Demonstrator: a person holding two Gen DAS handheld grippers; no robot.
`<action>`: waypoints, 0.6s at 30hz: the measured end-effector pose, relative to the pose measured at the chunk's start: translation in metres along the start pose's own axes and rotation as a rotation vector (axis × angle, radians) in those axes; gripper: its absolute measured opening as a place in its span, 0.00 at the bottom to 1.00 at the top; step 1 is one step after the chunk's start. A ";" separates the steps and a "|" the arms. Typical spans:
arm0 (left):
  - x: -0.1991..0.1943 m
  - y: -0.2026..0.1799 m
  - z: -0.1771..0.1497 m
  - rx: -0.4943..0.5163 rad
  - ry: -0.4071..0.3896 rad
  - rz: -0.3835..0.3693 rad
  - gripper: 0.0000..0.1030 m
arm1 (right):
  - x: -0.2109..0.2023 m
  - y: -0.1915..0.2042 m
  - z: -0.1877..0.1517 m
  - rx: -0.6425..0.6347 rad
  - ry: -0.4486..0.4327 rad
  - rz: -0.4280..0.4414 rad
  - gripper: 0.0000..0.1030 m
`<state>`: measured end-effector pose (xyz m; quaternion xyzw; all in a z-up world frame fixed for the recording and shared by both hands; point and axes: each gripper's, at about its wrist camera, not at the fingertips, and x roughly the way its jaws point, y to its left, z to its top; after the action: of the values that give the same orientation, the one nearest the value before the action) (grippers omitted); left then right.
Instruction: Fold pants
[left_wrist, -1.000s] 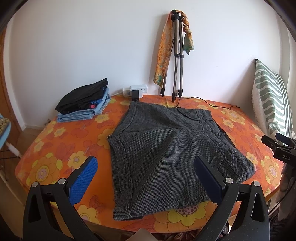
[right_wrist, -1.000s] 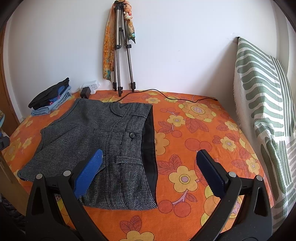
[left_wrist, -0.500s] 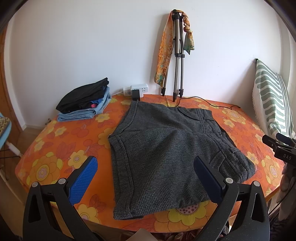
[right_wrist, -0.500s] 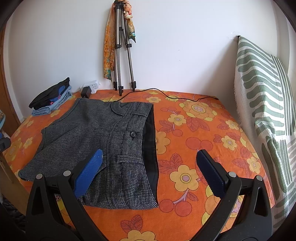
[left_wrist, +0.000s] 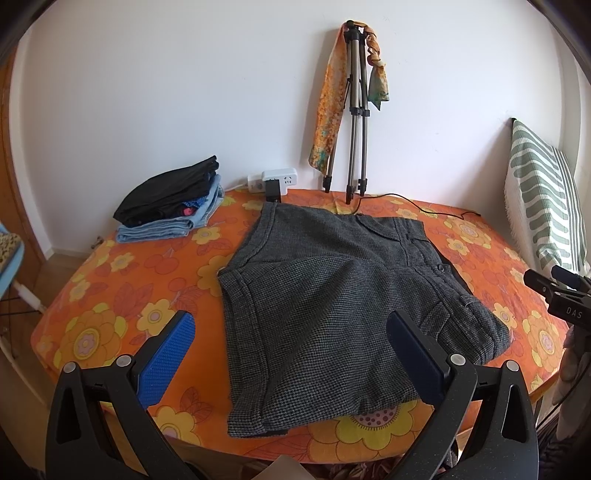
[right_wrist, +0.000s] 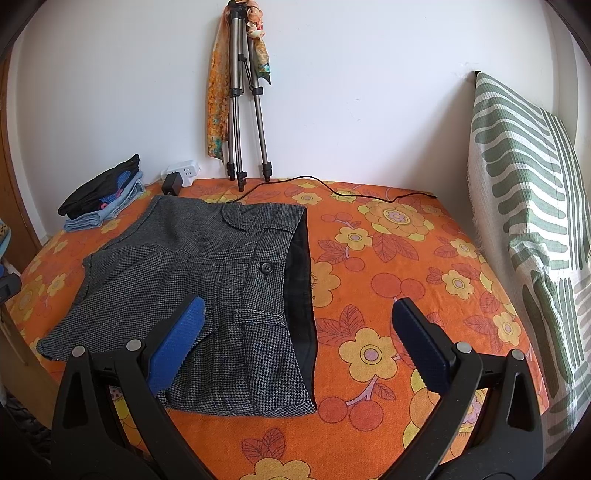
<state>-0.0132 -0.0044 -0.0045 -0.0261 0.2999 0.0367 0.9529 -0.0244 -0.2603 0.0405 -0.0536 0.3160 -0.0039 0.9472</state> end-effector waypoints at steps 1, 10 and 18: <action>0.000 0.000 0.000 0.001 -0.001 0.001 1.00 | 0.000 0.000 0.000 0.000 0.000 0.000 1.00; 0.000 -0.001 0.000 0.002 -0.003 0.003 1.00 | 0.000 0.000 0.000 0.000 0.001 0.000 1.00; 0.000 0.000 0.000 0.004 -0.001 0.005 1.00 | 0.000 0.000 0.000 -0.001 0.001 0.000 1.00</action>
<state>-0.0133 -0.0049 -0.0043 -0.0234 0.2994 0.0386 0.9531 -0.0240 -0.2606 0.0406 -0.0538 0.3165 -0.0036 0.9470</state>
